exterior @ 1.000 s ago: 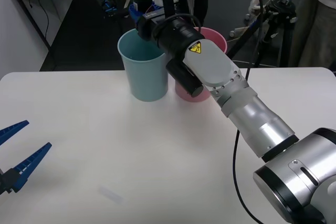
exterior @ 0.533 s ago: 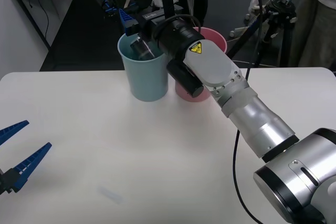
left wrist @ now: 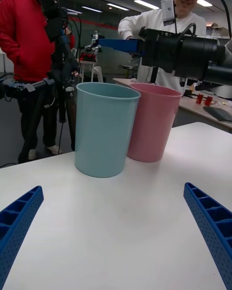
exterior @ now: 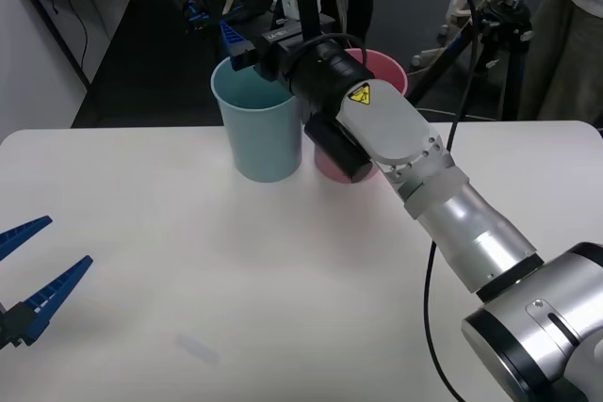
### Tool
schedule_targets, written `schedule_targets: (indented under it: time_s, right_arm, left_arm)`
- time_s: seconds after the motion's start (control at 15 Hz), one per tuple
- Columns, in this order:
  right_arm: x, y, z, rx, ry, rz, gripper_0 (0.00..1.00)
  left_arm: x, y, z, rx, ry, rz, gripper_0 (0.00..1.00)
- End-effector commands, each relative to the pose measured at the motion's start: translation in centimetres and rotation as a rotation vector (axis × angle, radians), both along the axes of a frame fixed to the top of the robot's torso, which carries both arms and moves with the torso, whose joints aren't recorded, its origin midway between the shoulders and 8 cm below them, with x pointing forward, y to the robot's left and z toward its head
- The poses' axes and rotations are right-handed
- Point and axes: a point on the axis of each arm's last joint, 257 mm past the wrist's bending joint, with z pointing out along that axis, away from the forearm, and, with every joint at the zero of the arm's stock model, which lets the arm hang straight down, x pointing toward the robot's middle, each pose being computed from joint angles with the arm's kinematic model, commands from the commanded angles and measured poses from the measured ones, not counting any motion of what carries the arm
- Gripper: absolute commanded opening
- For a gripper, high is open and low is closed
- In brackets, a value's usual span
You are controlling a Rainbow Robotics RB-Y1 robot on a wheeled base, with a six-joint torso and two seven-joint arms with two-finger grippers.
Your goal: Grasp the object on the table and drop it into the matching bin: aluminum can to the light blue bin, PET bottle to the pink bin.
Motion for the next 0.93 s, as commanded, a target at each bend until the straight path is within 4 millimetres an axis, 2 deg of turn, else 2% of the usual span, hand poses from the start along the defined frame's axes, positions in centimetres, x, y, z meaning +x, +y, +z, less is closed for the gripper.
schedule_targets:
  time_s: [0.07, 0.33, 0.67, 0.93]
  right_arm:
    - [-2.2, -1.3, -0.1, 0.011, -0.023, 0.035, 1.00]
    - [-6.4, -4.8, -1.4, 0.019, -0.045, 0.063, 1.00]
    - [-12.1, -10.6, -3.6, 0.029, -0.036, 0.069, 1.00]
    - [-14.9, -14.5, -5.4, 0.056, 0.028, 0.086, 1.00]
  left_arm:
    - [0.0, 0.0, 0.0, 0.000, 0.000, 0.000, 1.00]
    - [0.0, 0.0, 0.0, 0.000, 0.000, 0.000, 1.00]
    - [0.0, 0.0, 0.0, 0.000, 0.000, 0.000, 1.00]
    - [0.0, 0.0, 0.0, 0.000, 0.000, 0.000, 1.00]
